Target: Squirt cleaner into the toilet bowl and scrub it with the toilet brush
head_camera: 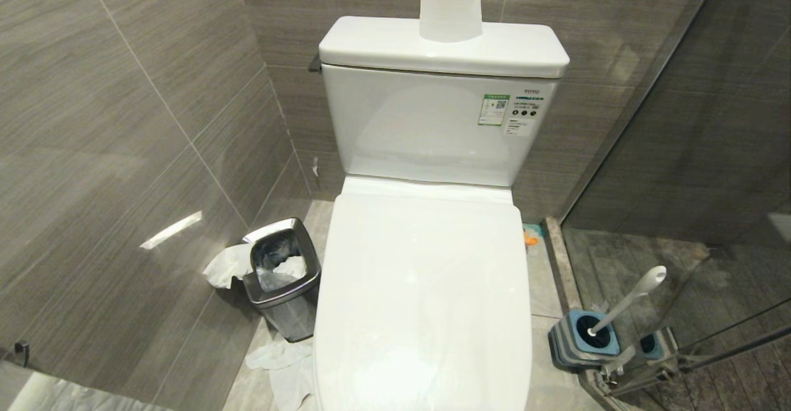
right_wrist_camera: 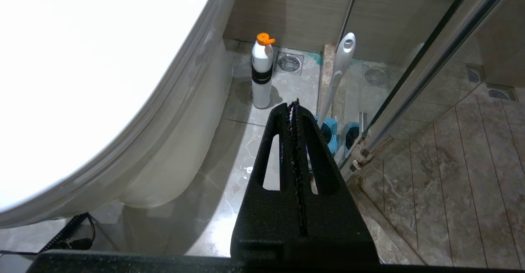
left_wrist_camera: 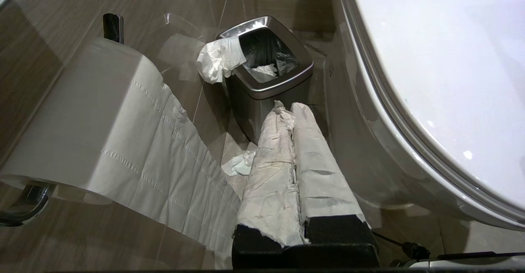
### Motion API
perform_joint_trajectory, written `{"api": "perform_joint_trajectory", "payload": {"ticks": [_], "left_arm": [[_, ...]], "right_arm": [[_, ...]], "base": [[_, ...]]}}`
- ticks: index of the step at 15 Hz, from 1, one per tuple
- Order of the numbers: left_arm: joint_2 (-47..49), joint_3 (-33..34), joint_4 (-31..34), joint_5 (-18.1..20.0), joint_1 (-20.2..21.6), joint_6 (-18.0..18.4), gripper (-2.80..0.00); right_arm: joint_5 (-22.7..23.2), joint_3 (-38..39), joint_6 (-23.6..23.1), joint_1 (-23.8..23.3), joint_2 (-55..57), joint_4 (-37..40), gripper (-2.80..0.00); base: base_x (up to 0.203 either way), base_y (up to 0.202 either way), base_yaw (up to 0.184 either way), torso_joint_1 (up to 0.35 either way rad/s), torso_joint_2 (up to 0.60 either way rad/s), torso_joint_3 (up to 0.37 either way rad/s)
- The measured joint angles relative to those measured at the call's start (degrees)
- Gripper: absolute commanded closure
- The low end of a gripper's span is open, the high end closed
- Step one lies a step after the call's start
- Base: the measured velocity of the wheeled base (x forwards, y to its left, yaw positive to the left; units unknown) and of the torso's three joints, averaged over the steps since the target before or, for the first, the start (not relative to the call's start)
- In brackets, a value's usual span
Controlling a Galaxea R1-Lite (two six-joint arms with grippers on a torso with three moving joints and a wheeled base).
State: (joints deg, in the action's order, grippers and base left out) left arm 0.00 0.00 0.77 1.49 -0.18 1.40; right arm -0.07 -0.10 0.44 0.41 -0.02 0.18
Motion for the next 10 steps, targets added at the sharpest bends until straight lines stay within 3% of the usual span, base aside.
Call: {"api": "perform_joint_trajectory", "payload": {"ticks": [10], "left_arm": [[0.0,0.0,0.02,-0.01,0.0,0.0,0.0]], "right_arm": [[-0.44,0.0,2.01,0.0,-0.02,-0.09,0.0]], "base": [[0.0,0.0,0.0,0.0,0.0,0.0]]}}
